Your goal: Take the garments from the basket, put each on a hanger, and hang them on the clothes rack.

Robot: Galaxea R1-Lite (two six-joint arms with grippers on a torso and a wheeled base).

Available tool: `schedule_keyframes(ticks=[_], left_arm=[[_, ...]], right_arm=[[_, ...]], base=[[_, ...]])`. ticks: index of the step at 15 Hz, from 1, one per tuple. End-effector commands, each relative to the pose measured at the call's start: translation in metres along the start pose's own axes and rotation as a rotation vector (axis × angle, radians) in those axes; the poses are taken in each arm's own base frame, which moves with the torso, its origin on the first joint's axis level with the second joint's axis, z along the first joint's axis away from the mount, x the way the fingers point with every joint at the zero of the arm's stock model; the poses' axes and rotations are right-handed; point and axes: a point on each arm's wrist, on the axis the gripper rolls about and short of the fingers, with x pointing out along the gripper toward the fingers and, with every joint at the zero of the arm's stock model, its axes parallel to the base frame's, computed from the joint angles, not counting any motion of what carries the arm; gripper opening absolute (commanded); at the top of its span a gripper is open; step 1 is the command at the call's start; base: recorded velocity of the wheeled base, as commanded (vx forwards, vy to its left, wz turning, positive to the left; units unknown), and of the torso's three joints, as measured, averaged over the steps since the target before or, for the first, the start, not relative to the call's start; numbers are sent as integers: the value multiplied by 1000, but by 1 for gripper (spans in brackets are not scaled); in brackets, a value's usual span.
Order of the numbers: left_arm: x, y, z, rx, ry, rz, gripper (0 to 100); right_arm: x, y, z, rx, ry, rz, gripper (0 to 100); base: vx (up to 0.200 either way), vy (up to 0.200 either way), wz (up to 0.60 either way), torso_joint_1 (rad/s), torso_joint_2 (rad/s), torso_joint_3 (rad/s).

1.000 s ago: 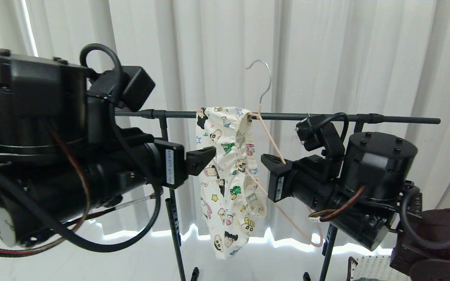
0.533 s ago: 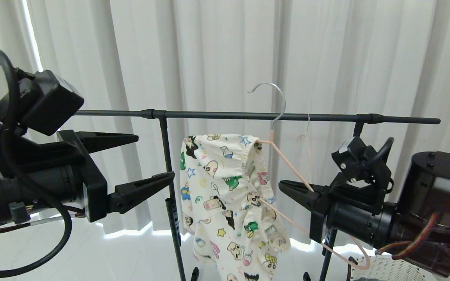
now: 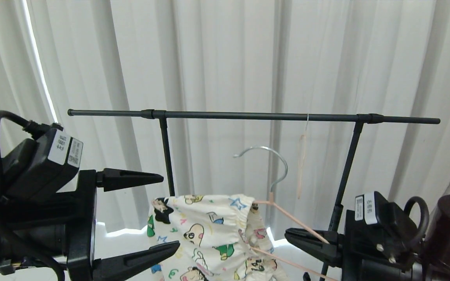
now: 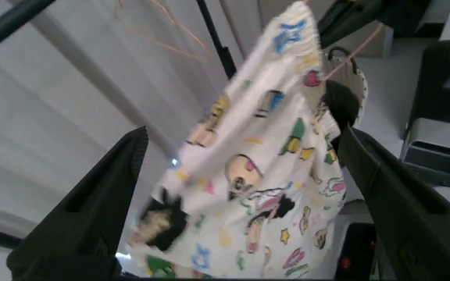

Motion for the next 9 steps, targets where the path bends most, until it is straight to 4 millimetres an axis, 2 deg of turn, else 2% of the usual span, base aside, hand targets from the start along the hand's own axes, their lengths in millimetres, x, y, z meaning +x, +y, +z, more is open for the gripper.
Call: schedule_keyframes(ticks=[1, 4, 9], left_arm=[[3, -4, -12, -8, 31, -25, 100], [8, -9, -27, 52, 72, -61, 100], [27, -13, -30, 74, 95, -154, 100]], right_arm=[[-5, 10, -10, -29, 23, 61, 0], [1, 22, -8, -40, 18, 124, 0], [14, 28, 6, -60, -33, 162, 0]], base=[[0, 0, 0, 0, 0, 0], [0, 0, 0, 0, 0, 0], [0, 0, 0, 0, 0, 0]])
